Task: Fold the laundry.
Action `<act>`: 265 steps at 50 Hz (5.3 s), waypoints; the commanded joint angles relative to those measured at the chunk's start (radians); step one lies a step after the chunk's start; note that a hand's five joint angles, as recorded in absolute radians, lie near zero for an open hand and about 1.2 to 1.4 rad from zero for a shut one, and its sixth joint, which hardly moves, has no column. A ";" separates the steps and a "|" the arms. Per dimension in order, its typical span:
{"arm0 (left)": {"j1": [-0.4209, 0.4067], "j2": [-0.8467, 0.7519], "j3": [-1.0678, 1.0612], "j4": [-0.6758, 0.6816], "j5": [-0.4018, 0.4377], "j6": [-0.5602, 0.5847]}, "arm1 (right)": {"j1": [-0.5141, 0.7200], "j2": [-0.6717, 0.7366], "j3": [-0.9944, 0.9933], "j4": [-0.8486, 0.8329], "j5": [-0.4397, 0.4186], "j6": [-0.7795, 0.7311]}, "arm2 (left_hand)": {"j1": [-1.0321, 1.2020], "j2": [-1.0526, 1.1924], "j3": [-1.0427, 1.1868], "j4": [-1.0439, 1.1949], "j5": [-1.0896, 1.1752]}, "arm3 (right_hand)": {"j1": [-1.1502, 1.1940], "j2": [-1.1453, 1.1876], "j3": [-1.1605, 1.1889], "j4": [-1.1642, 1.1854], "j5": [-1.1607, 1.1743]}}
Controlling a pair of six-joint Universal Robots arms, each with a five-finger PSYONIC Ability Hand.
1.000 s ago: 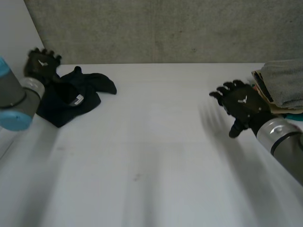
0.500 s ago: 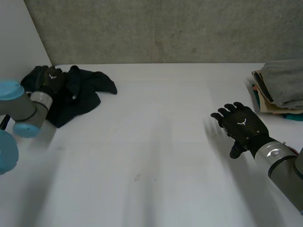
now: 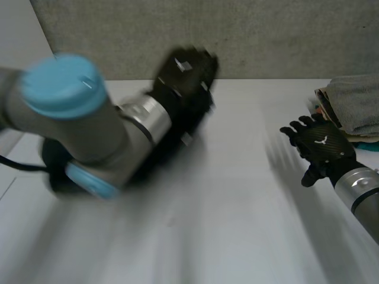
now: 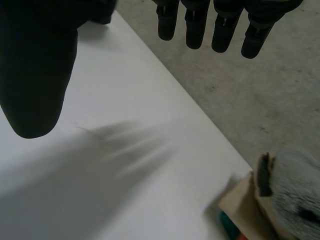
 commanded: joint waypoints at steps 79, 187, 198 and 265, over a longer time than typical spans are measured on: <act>0.396 0.266 -0.512 -0.248 0.145 0.334 | 0.264 0.578 -0.906 0.029 0.266 -0.017 | 0.259 0.201 0.203 0.195 0.215 | 1.170 1.186 1.188 1.187 1.175; 0.303 0.404 -0.881 0.069 0.075 0.299 | 0.321 -0.058 -0.164 0.411 0.284 0.081 | -0.520 -0.579 -0.576 -0.585 -0.565 | 1.170 1.186 1.188 1.187 1.175; 0.232 0.343 -0.885 -0.021 0.062 0.286 | 0.307 0.061 -0.139 0.304 0.275 0.216 | -0.451 -0.510 -0.507 -0.516 -0.495 | 1.170 1.186 1.188 1.187 1.175; 0.030 0.223 -0.497 -0.042 -0.073 0.519 | 0.091 0.031 -0.297 0.606 0.161 -0.134 | 0.259 0.201 0.203 0.195 0.215 | 1.170 1.186 1.188 1.187 1.175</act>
